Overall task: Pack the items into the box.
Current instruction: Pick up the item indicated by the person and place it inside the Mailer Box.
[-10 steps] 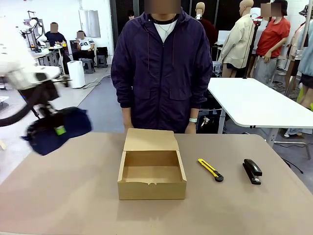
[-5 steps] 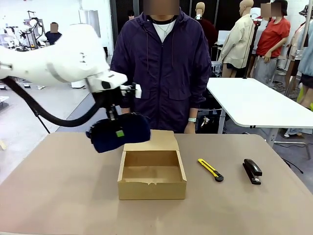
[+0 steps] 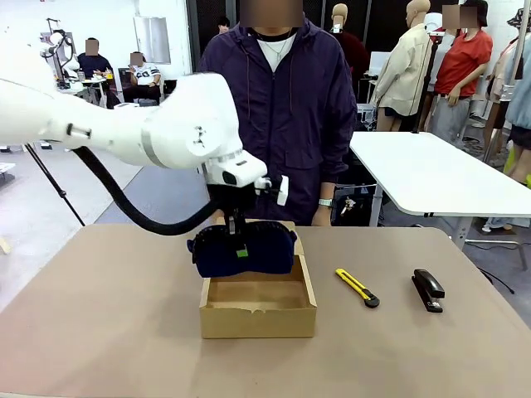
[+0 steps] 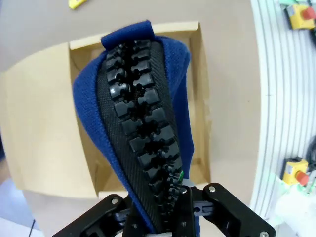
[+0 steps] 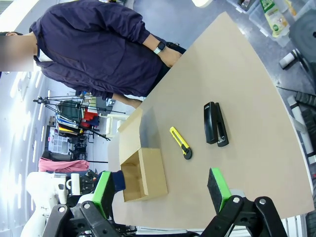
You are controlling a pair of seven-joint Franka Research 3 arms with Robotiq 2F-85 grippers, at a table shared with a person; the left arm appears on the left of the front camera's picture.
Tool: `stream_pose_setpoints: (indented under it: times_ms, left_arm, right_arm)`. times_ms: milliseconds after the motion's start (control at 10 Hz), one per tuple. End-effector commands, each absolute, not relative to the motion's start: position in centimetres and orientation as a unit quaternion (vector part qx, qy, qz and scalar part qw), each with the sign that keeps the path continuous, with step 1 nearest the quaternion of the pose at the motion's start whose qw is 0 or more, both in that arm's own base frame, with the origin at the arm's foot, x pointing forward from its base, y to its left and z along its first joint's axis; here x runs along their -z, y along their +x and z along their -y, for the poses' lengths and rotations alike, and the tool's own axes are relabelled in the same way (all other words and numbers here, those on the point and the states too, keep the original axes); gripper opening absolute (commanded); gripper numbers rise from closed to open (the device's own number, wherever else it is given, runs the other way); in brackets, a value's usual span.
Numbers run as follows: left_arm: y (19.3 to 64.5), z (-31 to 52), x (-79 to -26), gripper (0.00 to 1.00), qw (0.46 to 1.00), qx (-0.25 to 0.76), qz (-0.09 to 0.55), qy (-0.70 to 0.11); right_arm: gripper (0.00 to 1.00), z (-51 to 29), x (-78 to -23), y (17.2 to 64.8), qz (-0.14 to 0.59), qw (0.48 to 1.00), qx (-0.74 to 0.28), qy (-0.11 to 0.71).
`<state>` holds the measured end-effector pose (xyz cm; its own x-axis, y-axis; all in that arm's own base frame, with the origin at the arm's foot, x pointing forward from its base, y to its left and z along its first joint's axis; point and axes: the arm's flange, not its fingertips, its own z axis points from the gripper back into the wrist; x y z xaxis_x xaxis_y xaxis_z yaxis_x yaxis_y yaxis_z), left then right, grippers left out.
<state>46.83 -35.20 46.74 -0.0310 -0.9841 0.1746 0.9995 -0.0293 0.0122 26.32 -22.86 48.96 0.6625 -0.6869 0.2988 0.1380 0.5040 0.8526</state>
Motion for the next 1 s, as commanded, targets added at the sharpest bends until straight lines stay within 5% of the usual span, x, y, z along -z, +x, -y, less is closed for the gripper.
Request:
stream_pose_setpoints:
  times_ms: [0,600,700,800,900]
  left_arm:
    - [48.6,36.3,-44.7,0.0,0.688,0.722,0.062,-0.039]
    - [50.5,38.9,-36.8,0.0,0.65,0.758,0.027,-0.047]
    - [50.6,39.1,-36.3,0.27,0.649,0.758,0.022,-0.064]
    - [50.6,39.2,-36.4,0.84,0.648,0.759,0.019,-0.06]
    - [50.6,39.1,-36.6,1.0,0.648,0.759,0.02,-0.062]
  right_arm:
    - [1.0,23.1,-49.0,26.5,0.334,0.799,0.246,0.434]
    - [1.0,23.1,-49.0,26.5,0.334,0.799,0.246,0.434]
    - [1.0,23.1,-49.0,26.5,0.334,0.799,0.246,0.434]
    - [1.0,23.1,-49.0,26.5,0.334,0.799,0.246,0.434]
    - [1.0,23.1,-49.0,26.5,0.334,0.799,0.246,0.434]
